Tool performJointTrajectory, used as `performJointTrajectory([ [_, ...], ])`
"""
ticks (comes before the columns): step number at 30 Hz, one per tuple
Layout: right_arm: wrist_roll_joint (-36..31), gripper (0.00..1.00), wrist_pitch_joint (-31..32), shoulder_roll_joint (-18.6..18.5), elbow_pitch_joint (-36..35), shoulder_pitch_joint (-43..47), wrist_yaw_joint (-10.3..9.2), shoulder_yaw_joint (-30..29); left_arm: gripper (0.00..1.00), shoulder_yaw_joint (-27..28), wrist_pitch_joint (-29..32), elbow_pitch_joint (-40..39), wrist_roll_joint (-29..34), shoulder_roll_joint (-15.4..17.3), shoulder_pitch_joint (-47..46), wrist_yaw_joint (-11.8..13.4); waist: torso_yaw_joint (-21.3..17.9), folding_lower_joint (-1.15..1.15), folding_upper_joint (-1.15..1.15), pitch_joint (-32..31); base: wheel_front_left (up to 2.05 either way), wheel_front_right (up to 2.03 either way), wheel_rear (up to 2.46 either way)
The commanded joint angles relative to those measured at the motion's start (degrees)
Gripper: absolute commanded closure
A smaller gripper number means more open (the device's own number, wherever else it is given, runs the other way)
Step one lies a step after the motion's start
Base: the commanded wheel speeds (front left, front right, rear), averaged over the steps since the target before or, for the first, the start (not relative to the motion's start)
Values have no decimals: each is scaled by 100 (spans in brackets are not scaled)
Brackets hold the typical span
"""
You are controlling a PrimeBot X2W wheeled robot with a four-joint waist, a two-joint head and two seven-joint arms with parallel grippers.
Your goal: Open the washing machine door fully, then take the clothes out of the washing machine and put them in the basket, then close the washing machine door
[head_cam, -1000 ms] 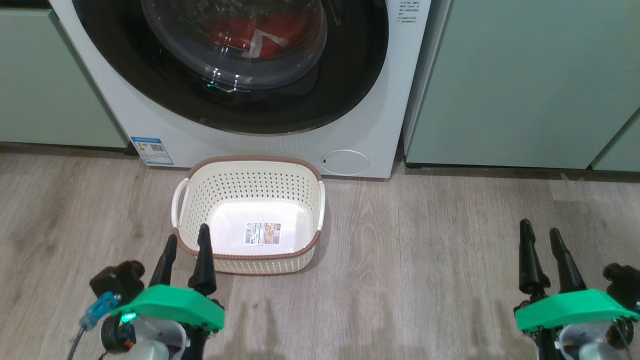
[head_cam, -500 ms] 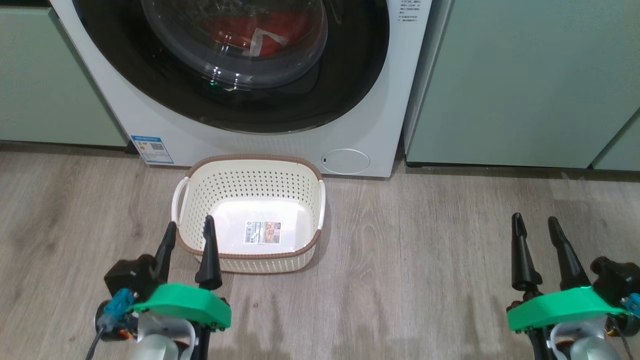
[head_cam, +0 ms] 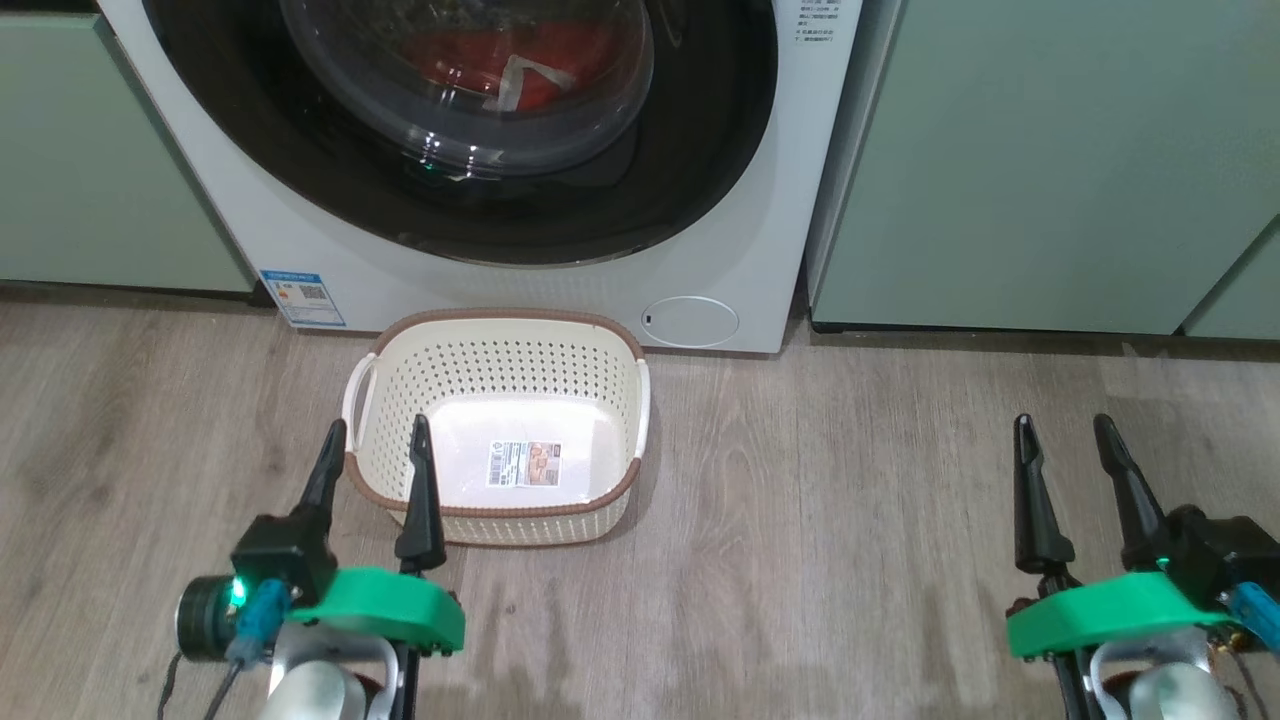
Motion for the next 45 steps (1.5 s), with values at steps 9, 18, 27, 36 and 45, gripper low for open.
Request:
performJointTrajectory([
  [9, -470, 0, -220, -94, -138, -216, -3, 194, 0, 386, -224, -144, 585, -93, -294, -116, -3, 0, 0, -1, 0, 0, 0],
  [18, -852, 0, -356, -100, -39, -187, -3, 221, 0, 570, -359, -11, 1101, -190, -320, -230, -6, 0, 0, -1, 0, 0, 0],
  [27, -660, 0, -356, -100, 62, -187, -3, 200, 0, 702, -359, 79, 1069, -226, -325, -336, -15, 0, 0, -24, 0, 0, 0],
  [36, -521, 0, -356, -100, 171, -171, -3, 235, 0, 710, -359, 168, 971, -235, -329, -398, -11, 0, 0, -44, 0, 0, 0],
  [45, 49, 99, -356, -100, 319, -304, -3, 193, 0, 685, -359, 239, 886, -236, -335, -382, 11, 0, 0, -21, 0, 0, 0],
])
